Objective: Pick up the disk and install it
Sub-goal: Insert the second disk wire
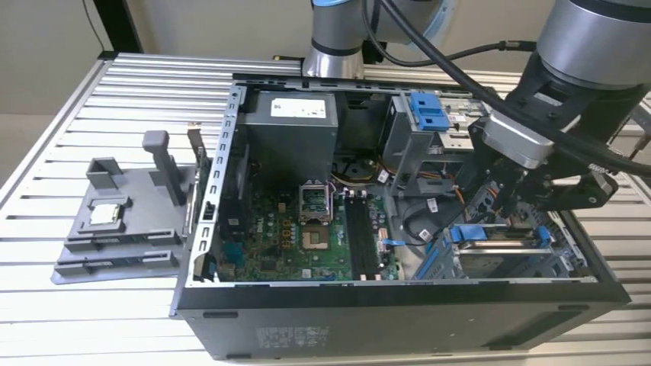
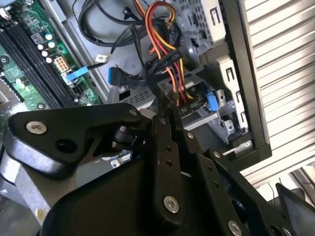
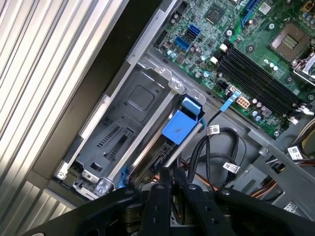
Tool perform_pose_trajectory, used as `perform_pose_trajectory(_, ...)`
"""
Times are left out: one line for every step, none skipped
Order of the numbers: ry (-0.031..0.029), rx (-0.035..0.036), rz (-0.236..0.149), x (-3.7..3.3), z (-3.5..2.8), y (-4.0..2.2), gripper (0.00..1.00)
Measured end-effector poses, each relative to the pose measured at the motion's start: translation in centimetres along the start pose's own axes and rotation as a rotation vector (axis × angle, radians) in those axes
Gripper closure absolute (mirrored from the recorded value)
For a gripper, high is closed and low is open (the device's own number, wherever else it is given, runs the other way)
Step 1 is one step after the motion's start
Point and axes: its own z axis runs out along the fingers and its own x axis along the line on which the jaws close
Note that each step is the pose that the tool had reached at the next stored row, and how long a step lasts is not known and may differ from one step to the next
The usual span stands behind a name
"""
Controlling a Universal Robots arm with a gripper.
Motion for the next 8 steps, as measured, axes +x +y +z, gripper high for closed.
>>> perform_pose_trajectory(0.0008,-0.0005,0.006,-0.03,-0.01,0.05,1.0)
perform_pose_trajectory(0.0019,-0.0011,0.013,-0.07,-0.02,0.1,1.0)
perform_pose_trajectory(0.0028,-0.0016,0.019,-0.1,-0.03,0.14,1.0)
perform_pose_trajectory(0.0038,-0.0022,0.025,-0.1,-0.03,0.16,1.0)
perform_pose_trajectory(0.0047,-0.0028,0.032,-0.1,-0.03,0.16,1.0)
perform_pose_trajectory(0.0062,-0.0035,0.042,-0.11,-0.03,0.16,1.0)
perform_pose_trajectory(0.0076,-0.0044,0.053,-0.11,-0.02,0.17,1.0)
perform_pose_trajectory(0.009,-0.0052,0.062,-0.1,-0.02,0.17,1.0)
